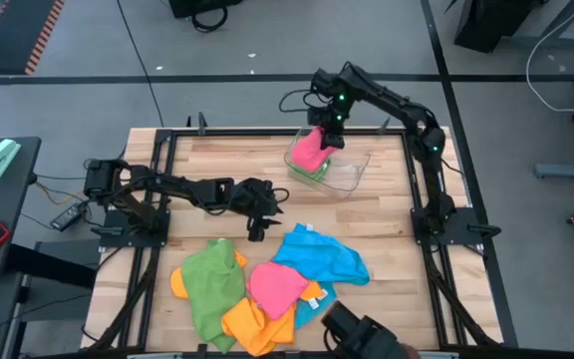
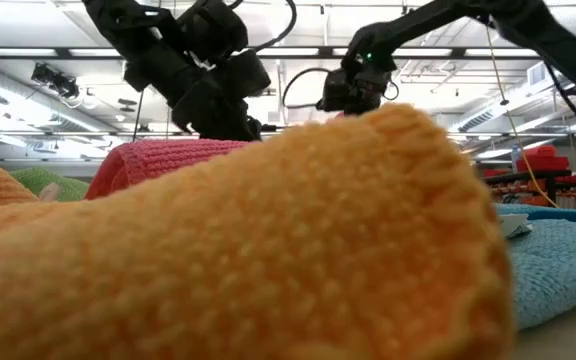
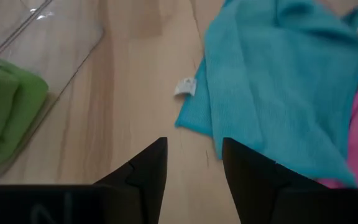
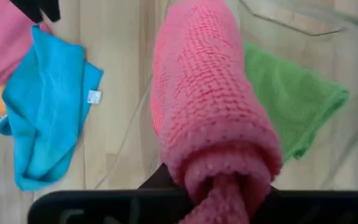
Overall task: Fold microfiber towels
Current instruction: Stack the top pink towel on top of the green towel
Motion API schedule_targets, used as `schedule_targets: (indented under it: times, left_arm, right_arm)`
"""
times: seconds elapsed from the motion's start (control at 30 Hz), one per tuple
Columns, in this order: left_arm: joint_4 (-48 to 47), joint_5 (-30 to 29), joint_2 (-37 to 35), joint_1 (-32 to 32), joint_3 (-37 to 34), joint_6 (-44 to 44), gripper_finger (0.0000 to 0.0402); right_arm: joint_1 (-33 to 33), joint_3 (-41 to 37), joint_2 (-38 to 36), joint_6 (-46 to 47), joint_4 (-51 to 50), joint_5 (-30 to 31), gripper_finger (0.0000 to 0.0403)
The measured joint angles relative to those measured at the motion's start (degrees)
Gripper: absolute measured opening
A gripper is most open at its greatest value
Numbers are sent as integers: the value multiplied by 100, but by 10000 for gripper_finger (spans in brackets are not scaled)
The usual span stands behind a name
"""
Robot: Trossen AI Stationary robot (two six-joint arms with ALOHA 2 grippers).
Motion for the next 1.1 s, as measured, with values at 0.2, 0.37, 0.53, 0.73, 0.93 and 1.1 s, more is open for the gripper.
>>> schedule_targets:
  times: [0.2, 0.37, 0.53, 0.73, 0.93, 1.1]
  left_arm:
    - [116, 8, 0, 3, 0, -1025, 162]
    - [166, 7, 0, 1, 0, -1373, 162]
    - [276, 2, 0, -3, 2, -1378, 162]
    - [266, -6, 2, -41, 2, -1371, 162]
    - [268, -10, 2, -19, 2, -1370, 162]
    - [266, -8, 2, -26, 2, -1369, 162]
  right_arm:
    - [21, 15, 229, -258, -164, 107, 19]
    - [39, 18, 378, -580, -208, -43, 19]
    - [63, 14, 610, -942, -215, -286, 19]
    - [-36, 14, 523, -1339, -235, -690, 19]
    - [-142, 14, 533, -1459, -236, -902, 19]
    - [-125, 9, 459, -1591, -435, -963, 19]
